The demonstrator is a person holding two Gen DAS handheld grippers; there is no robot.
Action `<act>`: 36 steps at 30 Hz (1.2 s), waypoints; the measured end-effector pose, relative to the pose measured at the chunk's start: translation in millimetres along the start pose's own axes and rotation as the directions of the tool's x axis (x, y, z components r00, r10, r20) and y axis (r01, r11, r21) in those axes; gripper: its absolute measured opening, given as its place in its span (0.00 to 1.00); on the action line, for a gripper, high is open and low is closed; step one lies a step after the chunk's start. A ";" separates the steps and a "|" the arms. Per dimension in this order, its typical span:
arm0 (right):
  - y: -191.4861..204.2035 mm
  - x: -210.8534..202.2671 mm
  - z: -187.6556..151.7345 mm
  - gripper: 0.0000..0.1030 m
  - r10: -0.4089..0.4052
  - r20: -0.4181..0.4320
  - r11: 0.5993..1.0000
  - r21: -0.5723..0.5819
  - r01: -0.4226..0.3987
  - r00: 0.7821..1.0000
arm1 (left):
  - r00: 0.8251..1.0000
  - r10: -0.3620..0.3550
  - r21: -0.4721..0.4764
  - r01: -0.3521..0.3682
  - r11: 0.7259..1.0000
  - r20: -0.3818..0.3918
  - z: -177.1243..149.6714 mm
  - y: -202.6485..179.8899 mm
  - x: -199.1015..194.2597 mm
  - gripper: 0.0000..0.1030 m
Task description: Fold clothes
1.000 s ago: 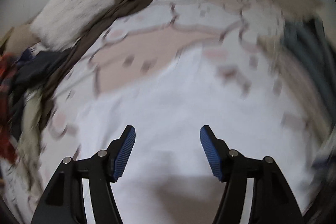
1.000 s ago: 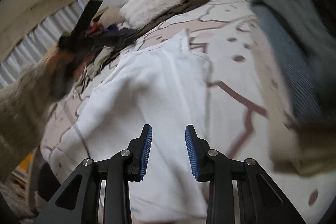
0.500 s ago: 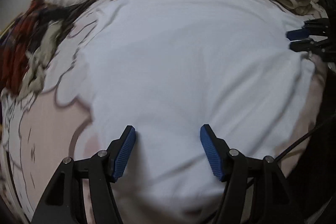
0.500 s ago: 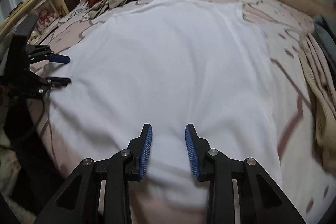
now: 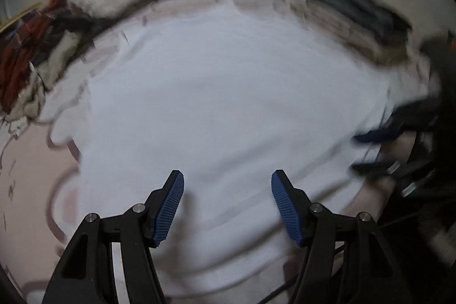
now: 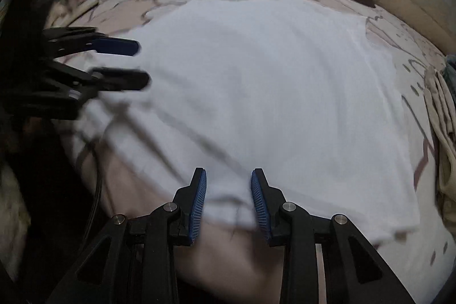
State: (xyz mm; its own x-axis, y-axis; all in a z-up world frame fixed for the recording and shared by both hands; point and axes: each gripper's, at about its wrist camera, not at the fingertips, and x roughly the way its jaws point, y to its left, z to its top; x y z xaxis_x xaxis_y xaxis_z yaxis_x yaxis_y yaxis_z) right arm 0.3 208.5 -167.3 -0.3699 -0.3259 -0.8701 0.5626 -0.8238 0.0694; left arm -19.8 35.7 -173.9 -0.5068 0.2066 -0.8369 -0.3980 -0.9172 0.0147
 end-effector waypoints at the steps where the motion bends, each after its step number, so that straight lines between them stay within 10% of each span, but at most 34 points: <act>1: -2.3 -4.6 -5.5 0.32 0.014 -0.001 1.000 0.020 -0.014 1.000 | 1.000 0.001 -0.008 -0.001 1.000 0.007 -5.5 -0.6 -2.7 0.62; 6: -3.5 -35.8 -24.5 0.32 -0.005 0.078 0.998 0.068 0.000 0.997 | 0.994 -0.103 -0.146 0.107 0.983 0.041 -17.6 2.3 -31.0 0.62; 13: 24.2 -39.4 -36.5 0.32 -0.236 0.151 0.959 -0.123 0.255 0.960 | 0.958 -0.286 -0.358 0.271 0.893 0.011 -32.6 -0.6 -29.5 0.61; 20: 52.1 -13.5 -34.2 0.32 -0.318 0.178 0.850 -0.381 0.363 0.931 | 0.965 -0.261 -0.319 0.244 0.916 -0.010 -31.8 -10.4 -30.8 0.60; 24: 66.2 -0.4 -35.8 0.29 -0.336 0.223 0.771 -0.493 0.403 0.915 | 0.975 -0.222 -0.214 0.213 0.953 -0.022 -29.2 -20.2 -38.5 0.60; 28: 70.8 2.8 -33.0 0.03 -0.347 0.230 0.743 -0.524 0.416 0.909 | 0.995 -0.096 0.055 0.095 0.994 -0.001 -25.0 -42.3 -51.7 0.60; 36: 50.9 -37.6 -15.1 0.03 -0.217 0.186 0.902 -0.338 0.270 0.958 | 0.993 0.084 0.475 -0.115 0.872 0.085 -41.2 -88.2 -33.3 0.55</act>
State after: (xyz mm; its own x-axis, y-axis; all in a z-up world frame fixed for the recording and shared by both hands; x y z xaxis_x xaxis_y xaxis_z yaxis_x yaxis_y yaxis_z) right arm 54.0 185.8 -138.4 -0.6143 -0.2195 -0.7580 0.6570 -0.6742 -0.3372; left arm 63.7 95.7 -169.9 -0.6015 0.1565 -0.7834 -0.6526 -0.6619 0.3688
